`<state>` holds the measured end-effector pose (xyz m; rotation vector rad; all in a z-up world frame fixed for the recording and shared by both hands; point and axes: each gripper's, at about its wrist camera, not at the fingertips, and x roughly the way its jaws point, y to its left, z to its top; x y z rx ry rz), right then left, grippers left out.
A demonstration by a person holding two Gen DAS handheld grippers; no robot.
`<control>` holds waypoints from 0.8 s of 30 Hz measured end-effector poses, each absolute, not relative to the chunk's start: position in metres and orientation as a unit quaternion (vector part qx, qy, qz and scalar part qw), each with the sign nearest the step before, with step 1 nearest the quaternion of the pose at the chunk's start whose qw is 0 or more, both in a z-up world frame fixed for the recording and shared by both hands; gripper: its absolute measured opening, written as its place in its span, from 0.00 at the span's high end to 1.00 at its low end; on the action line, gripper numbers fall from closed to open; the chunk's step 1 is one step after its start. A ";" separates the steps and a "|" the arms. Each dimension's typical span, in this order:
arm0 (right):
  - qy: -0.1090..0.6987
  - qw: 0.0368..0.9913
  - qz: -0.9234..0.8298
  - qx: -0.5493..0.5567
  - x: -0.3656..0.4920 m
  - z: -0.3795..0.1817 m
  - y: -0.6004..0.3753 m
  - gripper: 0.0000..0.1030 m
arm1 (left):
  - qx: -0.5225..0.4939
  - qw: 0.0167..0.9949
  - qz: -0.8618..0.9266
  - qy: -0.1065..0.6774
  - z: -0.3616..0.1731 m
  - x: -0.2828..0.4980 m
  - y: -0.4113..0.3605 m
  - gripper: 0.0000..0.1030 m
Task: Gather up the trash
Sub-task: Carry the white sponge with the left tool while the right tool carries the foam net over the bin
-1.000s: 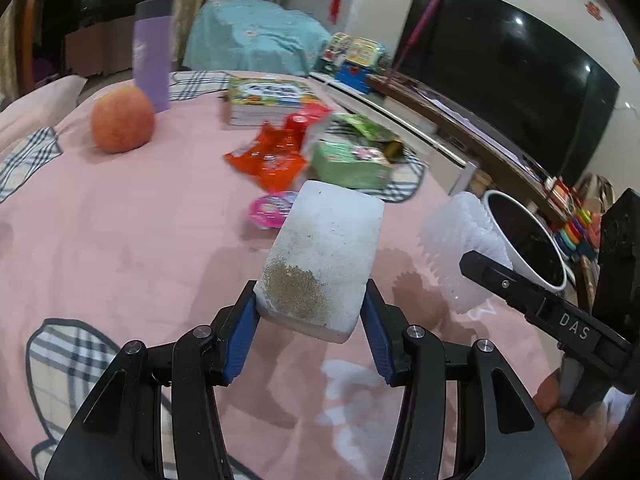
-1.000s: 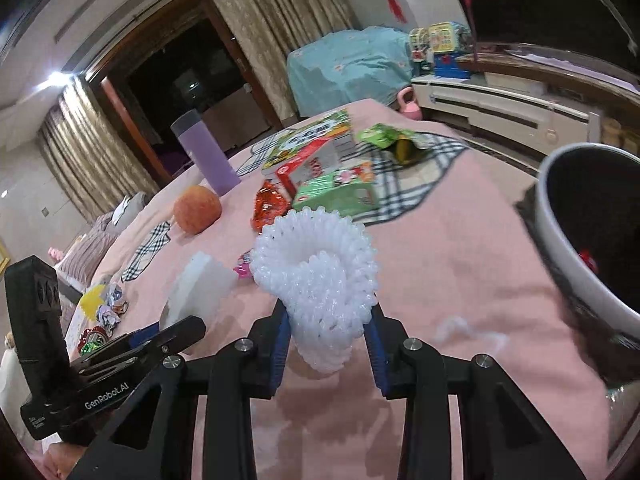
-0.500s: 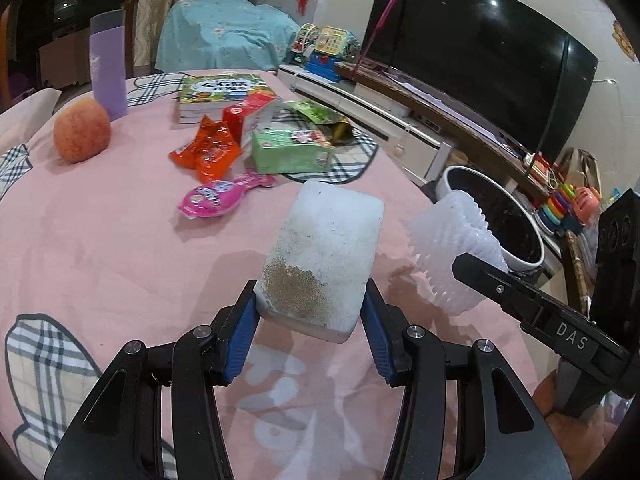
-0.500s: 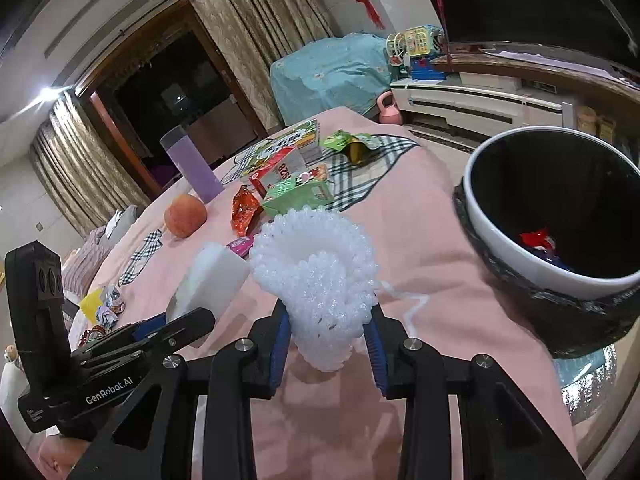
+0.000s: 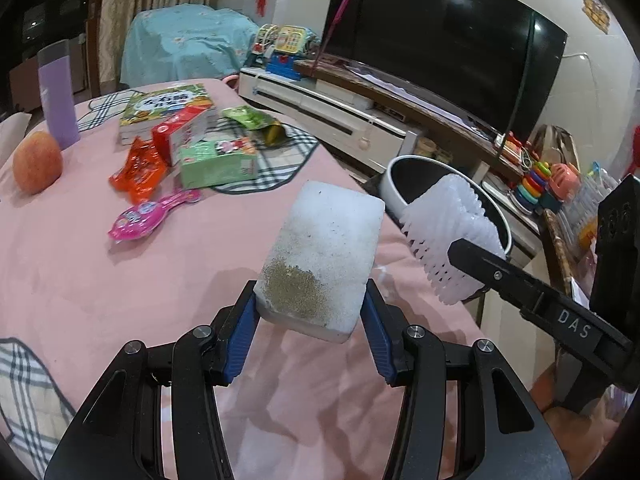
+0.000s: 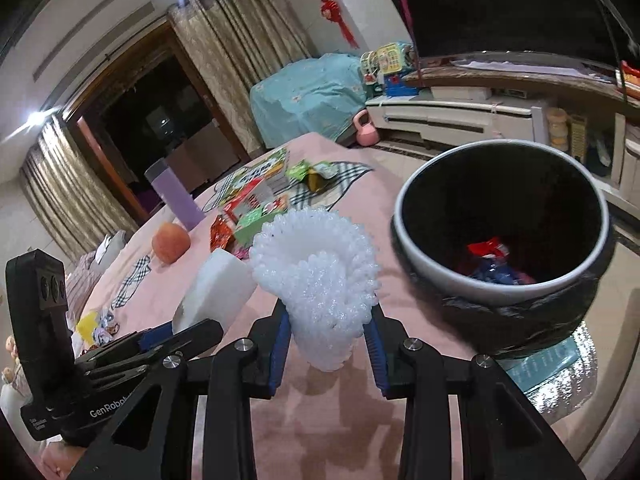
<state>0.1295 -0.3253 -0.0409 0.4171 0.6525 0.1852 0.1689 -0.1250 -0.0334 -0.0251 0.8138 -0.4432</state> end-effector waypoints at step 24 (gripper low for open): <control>0.310 0.926 0.026 0.213 0.120 -0.032 -0.405 0.63 | 0.040 0.882 -0.265 0.388 -0.020 0.182 -0.204 0.52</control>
